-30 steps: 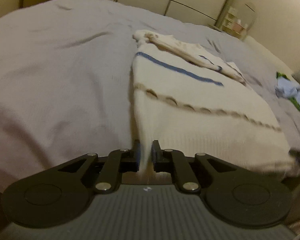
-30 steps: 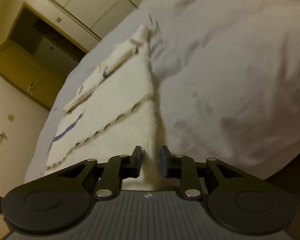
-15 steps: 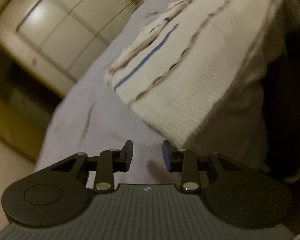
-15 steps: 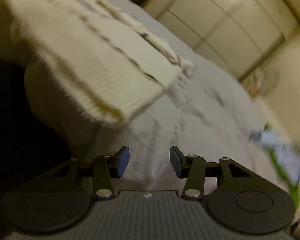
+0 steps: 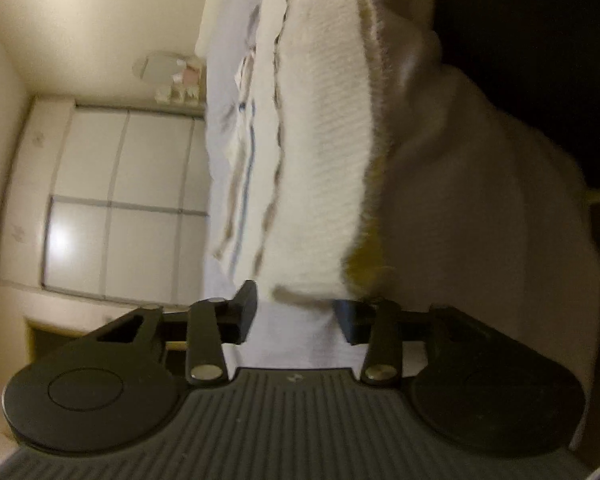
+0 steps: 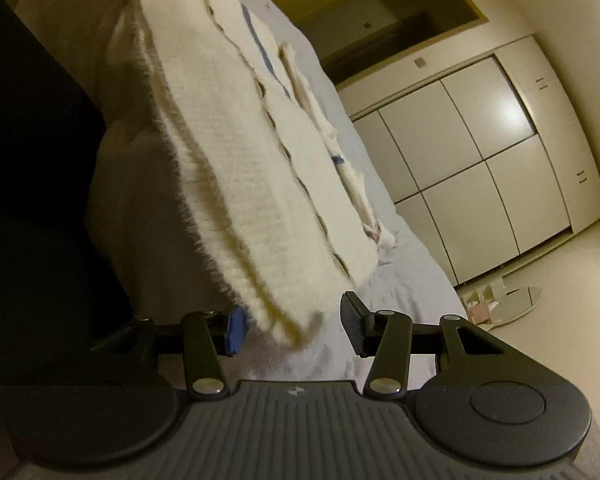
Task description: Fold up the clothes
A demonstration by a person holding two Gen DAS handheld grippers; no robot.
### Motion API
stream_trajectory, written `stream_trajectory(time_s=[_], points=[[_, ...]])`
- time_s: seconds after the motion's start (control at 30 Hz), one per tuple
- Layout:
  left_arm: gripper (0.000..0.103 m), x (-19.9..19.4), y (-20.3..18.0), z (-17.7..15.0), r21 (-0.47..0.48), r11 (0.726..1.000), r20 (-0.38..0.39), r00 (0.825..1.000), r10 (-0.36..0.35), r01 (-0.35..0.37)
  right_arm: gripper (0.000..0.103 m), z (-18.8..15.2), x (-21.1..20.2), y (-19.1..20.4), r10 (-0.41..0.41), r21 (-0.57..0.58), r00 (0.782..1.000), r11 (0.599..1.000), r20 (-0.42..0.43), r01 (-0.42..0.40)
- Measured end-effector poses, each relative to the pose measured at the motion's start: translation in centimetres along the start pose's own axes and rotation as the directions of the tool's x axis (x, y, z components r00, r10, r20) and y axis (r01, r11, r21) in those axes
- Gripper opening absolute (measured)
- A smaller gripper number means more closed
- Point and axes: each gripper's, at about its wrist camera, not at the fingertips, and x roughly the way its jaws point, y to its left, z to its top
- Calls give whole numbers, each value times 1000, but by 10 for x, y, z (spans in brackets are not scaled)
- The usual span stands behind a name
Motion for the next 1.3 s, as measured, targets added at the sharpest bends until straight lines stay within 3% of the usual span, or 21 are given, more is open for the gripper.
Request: stream_trajectory(time_s=[0.13,0.2,0.23,0.27,0.4,0.47,0.67,0.87,1.0,1.1,1.13,1.17,1.23,1.3], points=[[41,6,11,4,-26,1000,18,1000,-11,11,45,3,6,-1,-18,-25,1000,1000,21,19],[31,9,17,7,-39,999,27,999,-16,17,38,5,10,-1,-13,-42,999,999,30,14],[15,11,20,8,-45,999,32,999,-18,20,20,7,11,-1,0,-50,1000,999,30,1],[12,12,23,9,-52,998,37,999,-21,23,3,8,12,-3,12,-51,1000,999,28,-11],[10,18,34,13,-77,996,56,998,-30,35,2,14,7,-25,15,8,1000,1000,27,-15],[10,13,52,17,-171,984,48,998,-44,51,2,21,-3,-40,-4,45,999,999,43,2],[8,-19,91,22,-405,913,23,999,-38,44,1,35,-44,-74,-29,82,996,996,85,22],[1,-61,100,9,-551,834,1,999,-45,39,0,32,-69,-72,41,76,998,996,49,-44],[2,-48,83,9,-517,856,-76,996,-39,-6,0,26,-62,-64,82,75,997,994,-6,-82],[6,-35,60,12,-410,912,-81,995,-56,18,1,16,-49,-45,55,27,997,998,-57,-53],[7,-33,52,12,-373,928,-74,996,-58,27,19,13,-47,-42,59,30,996,998,-68,-57],[9,-32,45,11,-334,942,-67,996,-60,35,45,10,-49,-38,65,33,996,997,-68,-63],[26,-36,33,9,-265,963,-52,997,-65,49,57,6,-56,-29,71,28,996,997,-56,-70],[37,-41,21,7,-213,976,-34,998,-52,44,58,5,-57,-20,78,33,995,997,-65,-76]])
